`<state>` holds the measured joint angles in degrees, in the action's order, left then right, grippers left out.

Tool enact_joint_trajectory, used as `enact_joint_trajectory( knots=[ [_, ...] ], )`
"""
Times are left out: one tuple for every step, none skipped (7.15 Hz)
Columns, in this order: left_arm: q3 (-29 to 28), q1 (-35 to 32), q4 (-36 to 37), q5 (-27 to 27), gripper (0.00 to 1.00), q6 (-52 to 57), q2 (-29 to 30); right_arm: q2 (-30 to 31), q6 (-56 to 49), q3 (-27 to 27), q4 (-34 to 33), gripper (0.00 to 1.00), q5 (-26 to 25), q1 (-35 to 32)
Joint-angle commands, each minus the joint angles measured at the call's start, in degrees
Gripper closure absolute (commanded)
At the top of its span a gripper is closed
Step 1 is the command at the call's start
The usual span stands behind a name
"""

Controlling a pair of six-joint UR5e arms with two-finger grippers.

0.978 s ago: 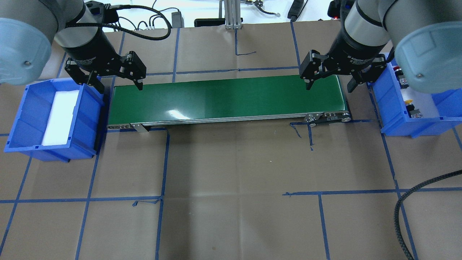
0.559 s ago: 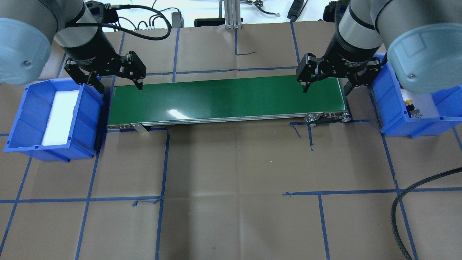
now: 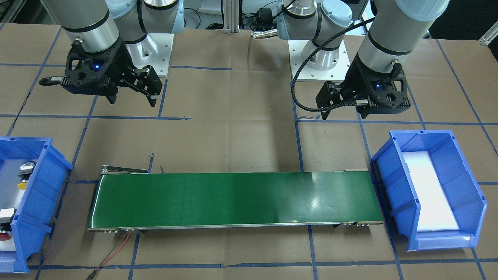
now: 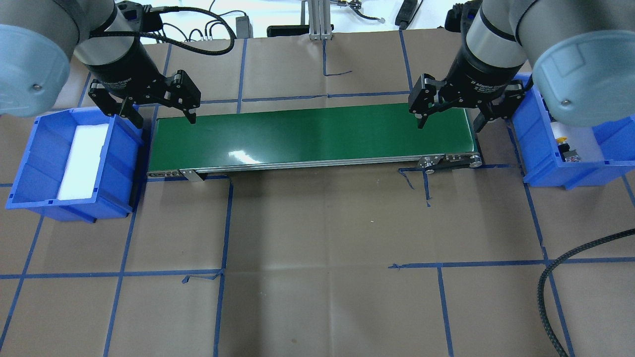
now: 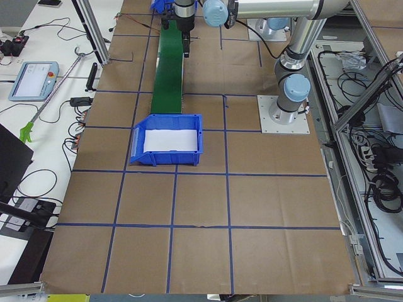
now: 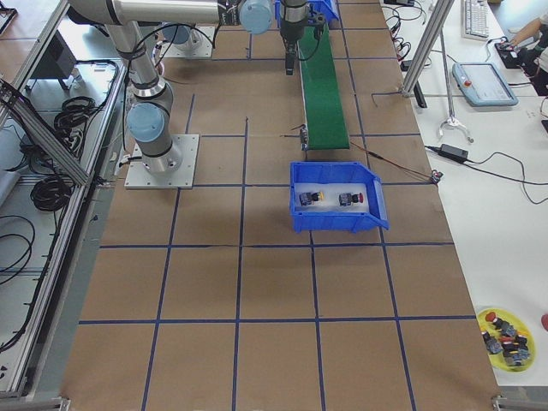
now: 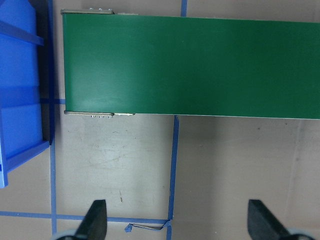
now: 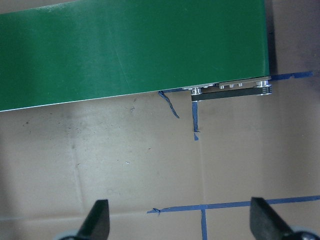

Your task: Transport two buttons from left to right

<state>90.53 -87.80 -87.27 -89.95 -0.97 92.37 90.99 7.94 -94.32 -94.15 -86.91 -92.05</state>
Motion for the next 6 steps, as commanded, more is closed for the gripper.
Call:
enact_joint_trajectory(
  knots=[
    [0.0, 0.0, 0.0, 0.0, 0.00, 0.0, 0.0, 0.0, 0.0, -0.2, 0.1, 0.00, 0.0, 0.1],
    [0.0, 0.0, 0.0, 0.0, 0.00, 0.0, 0.0, -0.1, 0.0, -0.1, 0.1, 0.00, 0.0, 0.1],
    [0.0, 0.0, 0.0, 0.0, 0.00, 0.0, 0.0, -0.2, 0.1, -0.2, 0.2, 0.00, 0.1, 0.1],
    [0.0, 0.0, 0.0, 0.0, 0.00, 0.0, 0.0, -0.2, 0.3, -0.3, -0.1, 0.00, 0.0, 0.1],
    [0.1, 0.0, 0.0, 0.0, 0.00, 0.0, 0.0, -0.5, 0.4, -0.3, -0.2, 0.00, 0.2, 0.1],
    [0.1, 0.0, 0.0, 0.0, 0.00, 0.0, 0.0, -0.6, 0.4, -0.2, -0.1, 0.00, 0.1, 0.1]
  ],
)
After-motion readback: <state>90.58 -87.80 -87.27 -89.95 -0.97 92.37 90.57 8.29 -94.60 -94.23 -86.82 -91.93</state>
